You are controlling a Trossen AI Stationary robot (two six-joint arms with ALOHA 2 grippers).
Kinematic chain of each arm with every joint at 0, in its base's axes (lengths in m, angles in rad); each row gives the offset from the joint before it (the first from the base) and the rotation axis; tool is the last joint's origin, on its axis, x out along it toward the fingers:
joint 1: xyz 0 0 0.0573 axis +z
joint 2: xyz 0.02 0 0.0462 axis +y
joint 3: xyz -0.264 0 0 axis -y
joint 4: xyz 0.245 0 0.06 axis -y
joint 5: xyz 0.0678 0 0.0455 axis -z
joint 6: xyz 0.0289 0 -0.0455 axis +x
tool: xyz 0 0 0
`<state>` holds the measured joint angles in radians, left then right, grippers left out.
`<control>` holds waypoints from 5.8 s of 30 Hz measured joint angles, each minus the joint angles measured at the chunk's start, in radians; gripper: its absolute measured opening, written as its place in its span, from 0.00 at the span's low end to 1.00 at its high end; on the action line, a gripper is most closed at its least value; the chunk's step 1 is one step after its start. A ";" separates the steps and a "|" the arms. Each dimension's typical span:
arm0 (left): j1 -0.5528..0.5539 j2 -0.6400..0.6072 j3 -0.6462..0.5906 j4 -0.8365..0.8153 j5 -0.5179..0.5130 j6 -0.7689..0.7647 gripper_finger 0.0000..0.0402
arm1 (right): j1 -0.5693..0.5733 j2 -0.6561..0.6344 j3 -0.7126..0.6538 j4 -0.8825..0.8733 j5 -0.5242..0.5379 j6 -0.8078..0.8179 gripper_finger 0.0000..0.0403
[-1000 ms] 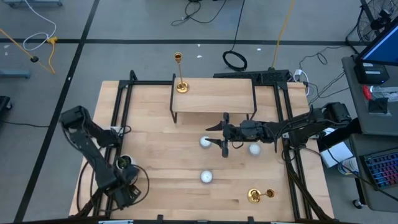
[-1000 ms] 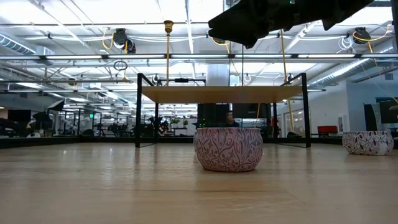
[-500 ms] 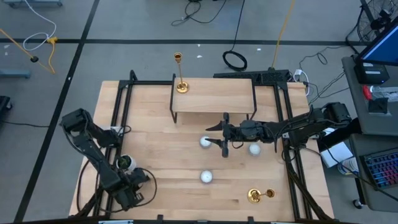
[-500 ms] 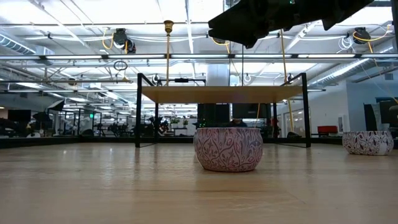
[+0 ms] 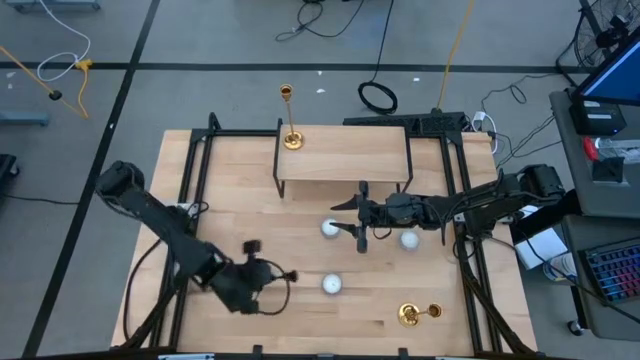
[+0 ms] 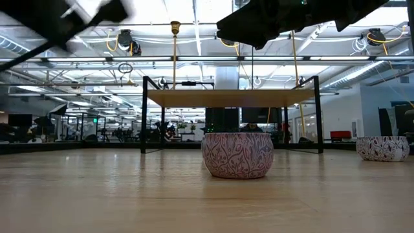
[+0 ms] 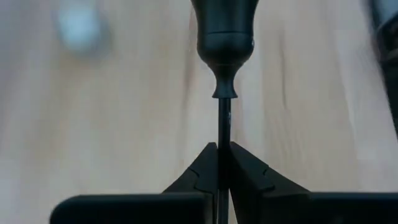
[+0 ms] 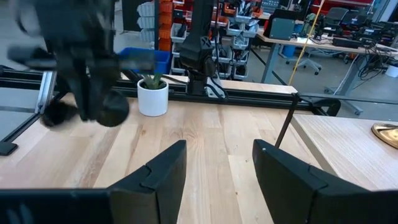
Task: Pick & Place candle stick holders
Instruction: Put the black candle holder on the shelf, then put the golden candle holder on the shelf
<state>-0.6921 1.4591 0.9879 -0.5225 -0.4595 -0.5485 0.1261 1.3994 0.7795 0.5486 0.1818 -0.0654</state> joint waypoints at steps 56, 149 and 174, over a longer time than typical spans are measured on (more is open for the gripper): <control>0.541 0.073 0.034 1.022 0.196 0.832 0.12 | 0.040 0.000 0.000 0.194 0.098 -0.128 0.03; 0.385 -0.459 0.035 0.201 -0.294 0.642 0.06 | -0.534 0.195 0.139 0.091 0.006 0.036 0.50; 0.249 -0.493 0.034 0.165 -0.309 0.614 0.06 | 0.156 -0.325 0.128 -1.203 -0.065 0.265 0.56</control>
<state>-0.4431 0.9665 1.0222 -0.3578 -0.7682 0.0654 0.2824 1.0744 0.9074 -0.6545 0.1165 0.1994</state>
